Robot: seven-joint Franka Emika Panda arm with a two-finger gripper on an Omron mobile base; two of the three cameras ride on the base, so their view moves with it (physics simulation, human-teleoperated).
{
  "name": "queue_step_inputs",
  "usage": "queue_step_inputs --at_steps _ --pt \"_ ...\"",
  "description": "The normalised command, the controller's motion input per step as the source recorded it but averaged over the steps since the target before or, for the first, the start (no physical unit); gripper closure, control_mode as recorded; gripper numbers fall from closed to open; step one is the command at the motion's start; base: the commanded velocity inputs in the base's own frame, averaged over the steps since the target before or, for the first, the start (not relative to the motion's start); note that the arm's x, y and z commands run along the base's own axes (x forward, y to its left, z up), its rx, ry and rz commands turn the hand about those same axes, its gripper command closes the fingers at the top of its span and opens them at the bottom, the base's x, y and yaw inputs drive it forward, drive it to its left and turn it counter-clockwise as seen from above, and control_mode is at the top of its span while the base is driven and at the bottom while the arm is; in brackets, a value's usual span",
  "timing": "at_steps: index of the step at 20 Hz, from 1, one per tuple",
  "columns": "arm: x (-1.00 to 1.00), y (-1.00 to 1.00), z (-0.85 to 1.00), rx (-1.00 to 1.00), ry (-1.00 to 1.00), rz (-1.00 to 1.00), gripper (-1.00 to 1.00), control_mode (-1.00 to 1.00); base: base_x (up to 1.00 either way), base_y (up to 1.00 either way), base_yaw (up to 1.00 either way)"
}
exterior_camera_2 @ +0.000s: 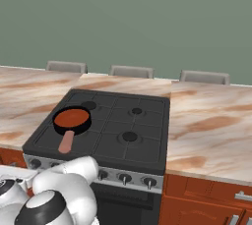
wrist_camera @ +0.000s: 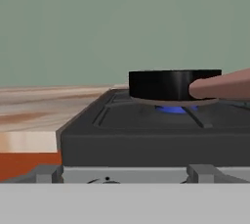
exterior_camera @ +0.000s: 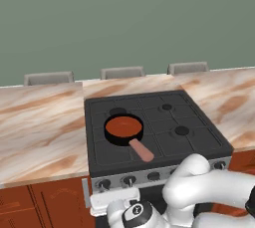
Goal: Wait until the marinara sauce is simmered to a deep red color and then turn off the stove.
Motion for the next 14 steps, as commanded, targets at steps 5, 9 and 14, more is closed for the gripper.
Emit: queue_step_inputs --at_steps 5,9,14 --pt "0.14 0.0 -0.28 0.0 -0.03 0.0 -1.0 -1.0 0.0 0.0 0.0" --pt "0.09 0.0 -0.22 0.0 -0.04 0.0 -1.0 -1.0 0.0 0.0 0.0" --pt "0.02 0.0 -0.09 0.0 -0.01 0.0 -1.0 -1.0 0.0 0.0 0.0"
